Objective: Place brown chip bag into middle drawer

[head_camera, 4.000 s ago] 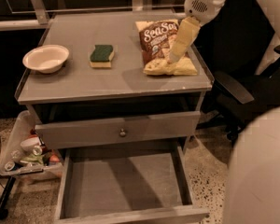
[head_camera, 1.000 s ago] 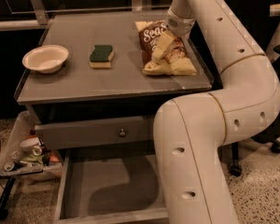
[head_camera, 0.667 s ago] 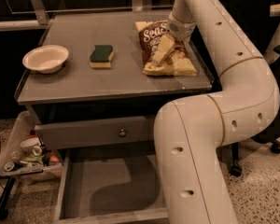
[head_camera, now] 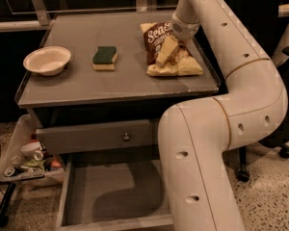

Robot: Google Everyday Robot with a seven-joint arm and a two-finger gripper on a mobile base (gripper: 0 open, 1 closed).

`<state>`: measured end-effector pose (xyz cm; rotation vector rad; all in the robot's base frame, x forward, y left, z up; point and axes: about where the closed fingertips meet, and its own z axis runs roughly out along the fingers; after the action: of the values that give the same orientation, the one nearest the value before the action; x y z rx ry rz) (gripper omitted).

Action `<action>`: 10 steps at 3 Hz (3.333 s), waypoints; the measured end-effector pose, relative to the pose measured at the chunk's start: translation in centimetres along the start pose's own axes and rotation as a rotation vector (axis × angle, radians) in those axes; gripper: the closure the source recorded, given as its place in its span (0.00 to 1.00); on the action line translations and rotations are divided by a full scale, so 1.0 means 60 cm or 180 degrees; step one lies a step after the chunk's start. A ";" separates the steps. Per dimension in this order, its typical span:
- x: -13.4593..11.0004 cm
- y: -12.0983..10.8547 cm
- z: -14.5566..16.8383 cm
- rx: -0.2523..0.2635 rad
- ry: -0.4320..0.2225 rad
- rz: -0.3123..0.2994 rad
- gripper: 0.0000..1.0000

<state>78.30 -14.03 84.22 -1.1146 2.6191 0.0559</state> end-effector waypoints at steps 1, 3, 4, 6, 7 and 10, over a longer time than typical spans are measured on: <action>0.000 0.000 0.000 0.0000 0.0000 0.0000 0.65; -0.021 0.006 -0.010 0.0006 -0.0117 -0.0107 1.00; -0.028 0.021 -0.063 -0.0025 -0.0277 -0.0250 1.00; 0.013 0.016 -0.137 0.0016 -0.0382 -0.0274 1.00; 0.038 0.029 -0.165 0.0005 -0.0286 -0.0222 1.00; 0.141 0.148 -0.308 -0.0050 -0.0388 0.0071 1.00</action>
Offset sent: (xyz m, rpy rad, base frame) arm 0.0000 0.0000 0.0000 0.0000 0.0000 0.0000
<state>61.76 -16.53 98.82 -1.0529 2.5273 0.1446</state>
